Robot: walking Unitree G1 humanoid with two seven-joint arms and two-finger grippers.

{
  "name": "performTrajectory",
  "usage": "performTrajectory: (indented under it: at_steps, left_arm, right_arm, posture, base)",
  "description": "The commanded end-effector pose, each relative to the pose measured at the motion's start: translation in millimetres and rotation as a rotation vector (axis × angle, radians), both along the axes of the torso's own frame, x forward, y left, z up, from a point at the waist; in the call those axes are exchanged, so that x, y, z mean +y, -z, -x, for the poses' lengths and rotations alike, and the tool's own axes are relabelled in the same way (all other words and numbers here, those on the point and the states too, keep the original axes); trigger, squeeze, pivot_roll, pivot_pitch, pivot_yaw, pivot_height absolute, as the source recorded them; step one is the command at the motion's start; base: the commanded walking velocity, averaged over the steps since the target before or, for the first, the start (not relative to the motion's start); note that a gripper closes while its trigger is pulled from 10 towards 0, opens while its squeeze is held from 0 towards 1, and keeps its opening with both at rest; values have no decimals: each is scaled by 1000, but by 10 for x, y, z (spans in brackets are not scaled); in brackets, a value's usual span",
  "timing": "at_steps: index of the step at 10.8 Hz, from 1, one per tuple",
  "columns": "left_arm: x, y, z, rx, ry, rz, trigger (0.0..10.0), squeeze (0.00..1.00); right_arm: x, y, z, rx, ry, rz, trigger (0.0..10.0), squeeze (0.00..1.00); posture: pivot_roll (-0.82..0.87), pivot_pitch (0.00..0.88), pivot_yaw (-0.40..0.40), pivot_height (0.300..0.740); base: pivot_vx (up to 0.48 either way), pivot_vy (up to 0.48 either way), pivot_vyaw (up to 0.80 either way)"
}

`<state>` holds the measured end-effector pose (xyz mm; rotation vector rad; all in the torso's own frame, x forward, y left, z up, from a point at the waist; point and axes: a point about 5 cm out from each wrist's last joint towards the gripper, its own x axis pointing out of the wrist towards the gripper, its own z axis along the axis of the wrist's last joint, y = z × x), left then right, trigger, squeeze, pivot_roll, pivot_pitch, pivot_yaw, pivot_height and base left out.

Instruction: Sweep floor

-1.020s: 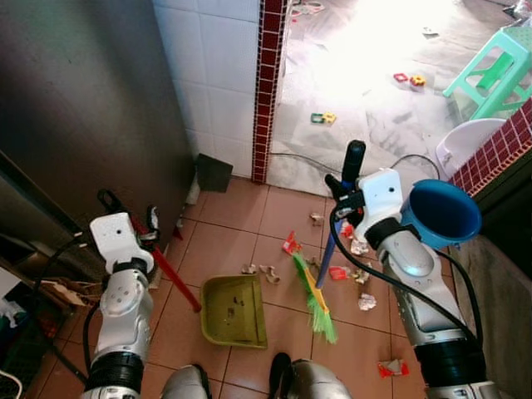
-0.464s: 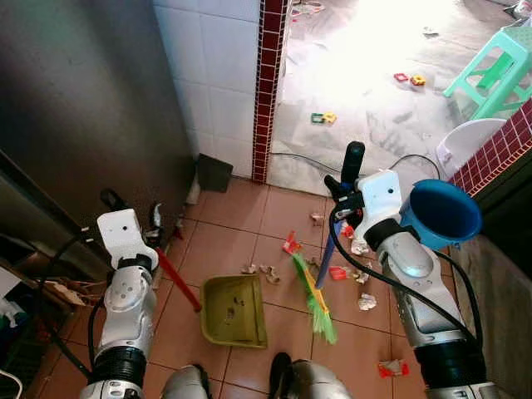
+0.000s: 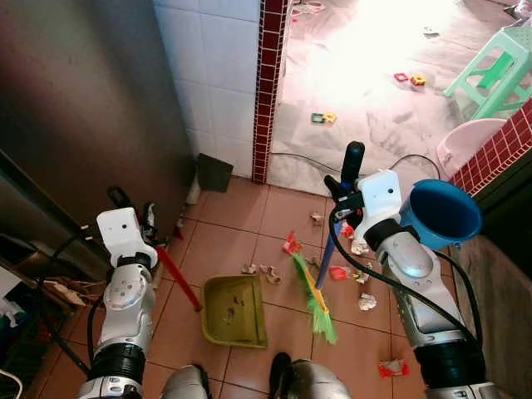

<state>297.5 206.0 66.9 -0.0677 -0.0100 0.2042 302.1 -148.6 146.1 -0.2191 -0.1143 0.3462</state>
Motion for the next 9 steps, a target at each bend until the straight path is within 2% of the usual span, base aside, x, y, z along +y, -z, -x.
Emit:
performTrajectory:
  at_steps: [1,8,9]
  left_arm:
    - [13,10,-6,5,6,-14,0,0]
    - [34,-7,-10,10,25,-66,0,0]
    - [43,-14,-12,13,14,-84,10000,153]
  right_arm:
    - [-31,-37,-4,-19,11,29,10000,0]
    - [18,-23,-22,-19,6,19,10000,0]
    - [33,-24,-27,-20,3,16,10000,0]
  posture:
    - [-126,172,-68,740]
    - [-104,161,-65,740]
    - [-104,160,-65,740]
  base:
    - [0,0,0]
    - [0,0,0]
    - [0,0,0]
